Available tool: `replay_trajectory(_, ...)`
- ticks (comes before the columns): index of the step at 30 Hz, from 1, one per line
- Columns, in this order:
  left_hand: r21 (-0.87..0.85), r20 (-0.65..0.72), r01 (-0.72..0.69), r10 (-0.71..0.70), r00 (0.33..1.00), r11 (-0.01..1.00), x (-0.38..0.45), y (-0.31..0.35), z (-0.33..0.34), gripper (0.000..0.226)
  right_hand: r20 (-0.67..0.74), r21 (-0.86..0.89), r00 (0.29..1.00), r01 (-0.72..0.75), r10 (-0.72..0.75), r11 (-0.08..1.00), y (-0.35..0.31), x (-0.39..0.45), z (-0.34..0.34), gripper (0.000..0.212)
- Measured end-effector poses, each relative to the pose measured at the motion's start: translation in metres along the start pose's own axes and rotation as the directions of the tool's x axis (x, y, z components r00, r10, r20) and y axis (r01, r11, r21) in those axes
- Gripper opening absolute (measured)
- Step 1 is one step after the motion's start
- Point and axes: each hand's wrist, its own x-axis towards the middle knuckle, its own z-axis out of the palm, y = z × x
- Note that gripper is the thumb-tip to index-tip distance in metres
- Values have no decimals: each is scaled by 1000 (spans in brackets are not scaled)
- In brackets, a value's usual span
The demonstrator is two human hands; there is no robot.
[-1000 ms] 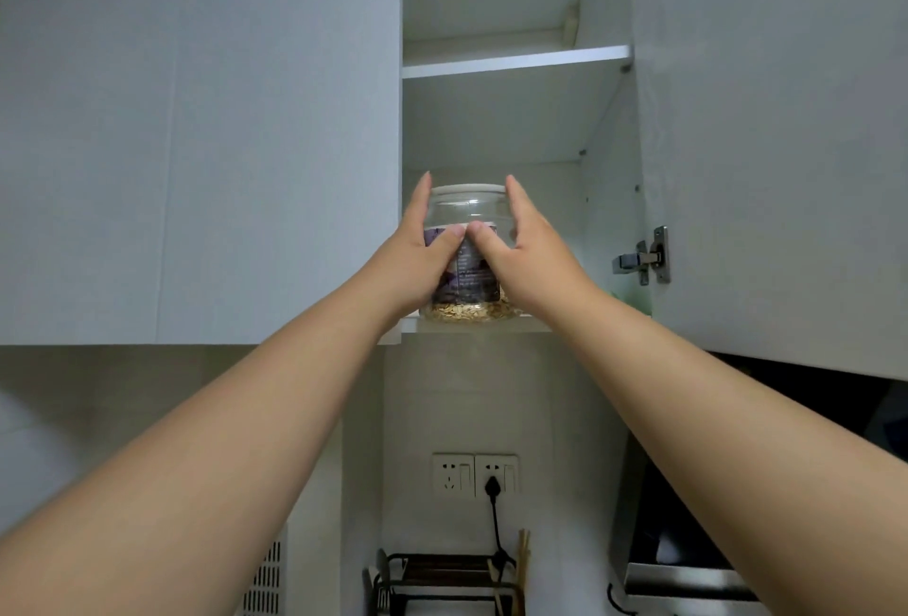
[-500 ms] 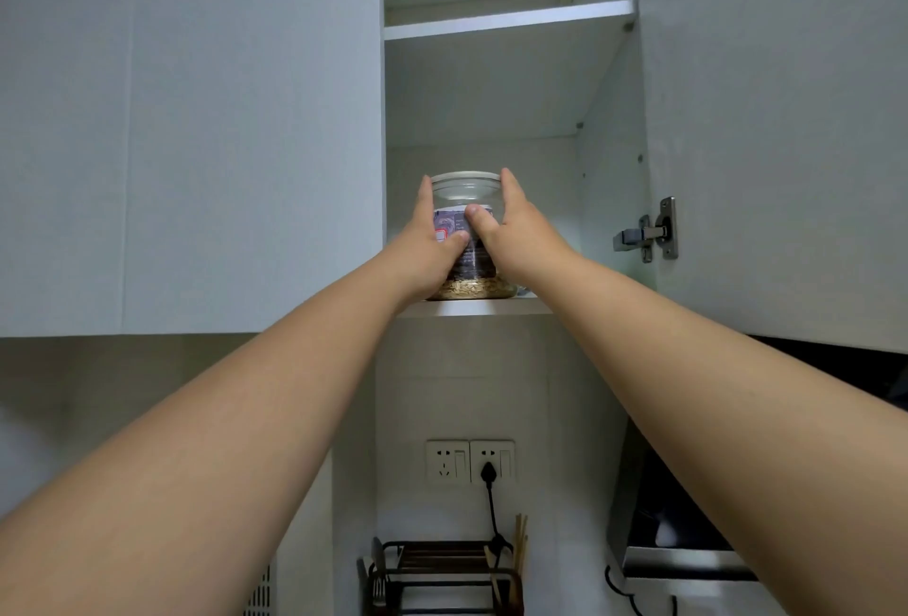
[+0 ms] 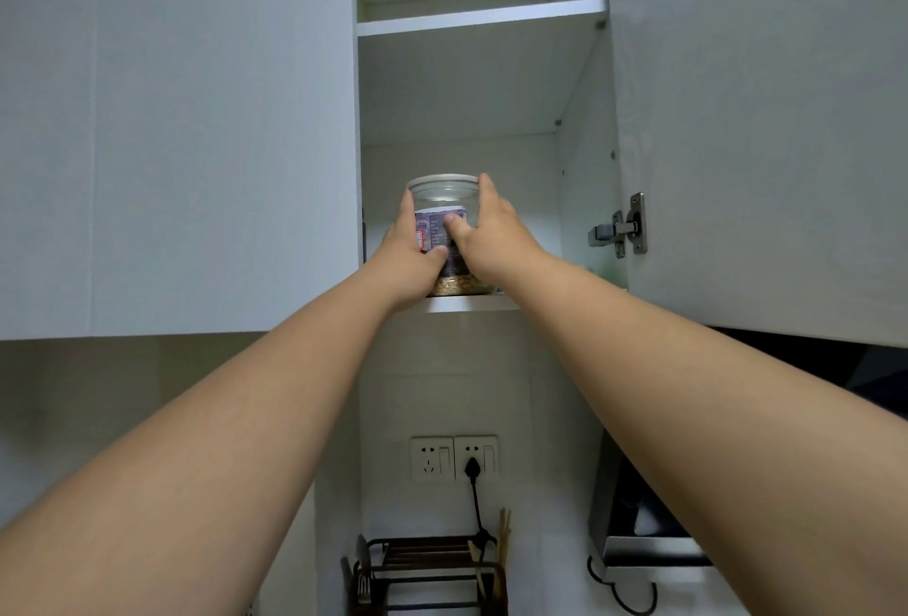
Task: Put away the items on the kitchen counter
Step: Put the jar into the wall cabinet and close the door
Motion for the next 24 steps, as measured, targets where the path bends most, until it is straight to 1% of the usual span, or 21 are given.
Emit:
replay_trajectory(2,-17,-16,19,-20,1000,1000,-8,3,-1,94,-51,-42,999,-5,3,999,0,-10,-1,83)
replay_trajectory(4,-31,-88,42,-45,995,999,-19,11,-3,84,-129,-35,991,25,-29,999,-1,-24,-4,79)
replay_trajectory(5,-27,-136,44,-47,990,999,-23,14,-5,77,-185,-35,980,69,-74,997,-3,-32,-7,73)
replay_trajectory(6,-22,-193,0,-4,981,1000,-25,15,-7,71,-242,-27,961,130,-133,991,-3,-39,-8,65)
replay_trajectory(7,-26,-249,-50,42,968,998,-50,42,-14,64,-273,3,943,198,-189,980,-12,-68,-37,55)
replay_trajectory(8,-25,-287,-102,90,954,994,-60,48,-16,57,-295,11,923,262,-247,965,-13,-82,-43,45)
replay_trajectory(10,-4,-321,-135,127,939,991,-65,47,-19,43,-289,3,907,322,-307,947,-10,-97,-44,26)
replay_trajectory(11,28,-313,-138,140,939,990,-68,45,-18,36,-273,-1,911,320,-308,947,-4,-101,-42,21)
replay_trajectory(12,59,-313,-146,157,937,988,-72,44,-17,27,-264,-2,918,306,-296,952,0,-109,-42,19)
replay_trajectory(14,21,-295,-147,147,944,989,-92,56,-13,13,-217,113,957,218,-190,969,4,-132,-52,19)
replay_trajectory(15,-27,-266,-146,134,955,989,-104,64,-10,11,-176,199,977,156,-121,967,5,-145,-59,20)
replay_trajectory(17,-67,-186,-113,99,978,991,-130,79,1,19,-94,306,996,29,0,952,11,-172,-69,20)
replay_trajectory(18,-49,-140,-101,93,986,994,-143,86,8,25,-64,332,997,-22,46,943,16,-184,-72,20)
replay_trajectory(21,74,-21,-82,84,996,994,-180,107,29,44,15,410,985,-161,170,898,32,-222,-92,21)
replay_trajectory(22,123,4,-83,83,997,989,-189,113,36,43,33,443,978,-199,206,874,38,-233,-101,22)
replay_trajectory(24,197,24,-101,98,995,975,-207,126,51,26,65,544,956,-275,286,793,52,-252,-121,24)
